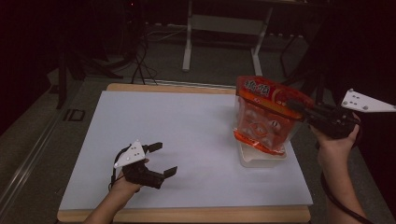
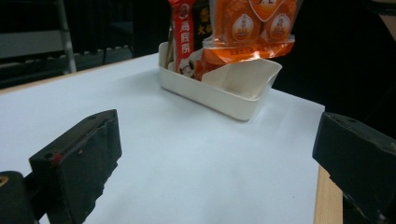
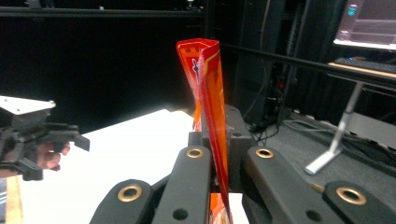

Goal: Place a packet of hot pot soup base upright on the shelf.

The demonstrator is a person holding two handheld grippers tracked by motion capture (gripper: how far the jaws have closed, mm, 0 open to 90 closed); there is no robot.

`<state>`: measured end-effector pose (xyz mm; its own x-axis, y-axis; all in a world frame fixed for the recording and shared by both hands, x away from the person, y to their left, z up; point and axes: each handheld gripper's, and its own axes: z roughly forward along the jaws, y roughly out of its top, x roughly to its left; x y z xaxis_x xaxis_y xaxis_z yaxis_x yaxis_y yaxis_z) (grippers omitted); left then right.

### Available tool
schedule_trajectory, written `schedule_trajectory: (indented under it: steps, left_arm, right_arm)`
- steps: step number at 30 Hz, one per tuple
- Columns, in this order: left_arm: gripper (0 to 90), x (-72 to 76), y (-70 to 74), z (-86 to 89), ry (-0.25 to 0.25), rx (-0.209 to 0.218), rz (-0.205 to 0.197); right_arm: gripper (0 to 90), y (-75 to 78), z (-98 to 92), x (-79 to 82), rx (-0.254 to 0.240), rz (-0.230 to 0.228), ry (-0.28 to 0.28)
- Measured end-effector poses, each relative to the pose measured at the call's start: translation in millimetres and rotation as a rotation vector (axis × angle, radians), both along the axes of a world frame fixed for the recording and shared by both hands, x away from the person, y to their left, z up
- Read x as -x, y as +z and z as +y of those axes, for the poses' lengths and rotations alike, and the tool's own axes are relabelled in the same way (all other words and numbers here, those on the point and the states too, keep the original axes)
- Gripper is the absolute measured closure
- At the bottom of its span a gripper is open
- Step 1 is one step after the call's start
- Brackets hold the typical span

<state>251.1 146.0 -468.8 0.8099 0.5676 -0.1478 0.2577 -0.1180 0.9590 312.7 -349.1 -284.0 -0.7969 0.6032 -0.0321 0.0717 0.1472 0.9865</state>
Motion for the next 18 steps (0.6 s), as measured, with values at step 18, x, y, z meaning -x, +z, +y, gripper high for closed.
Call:
schedule_trajectory:
  steps: [18]
  left_arm:
    - [2.0,2.2,-13.2,3.6,0.01,0.003,0.018]
  right_arm:
    - [90.0,-33.1,-22.4,-24.9,-0.007,0.09,-0.032]
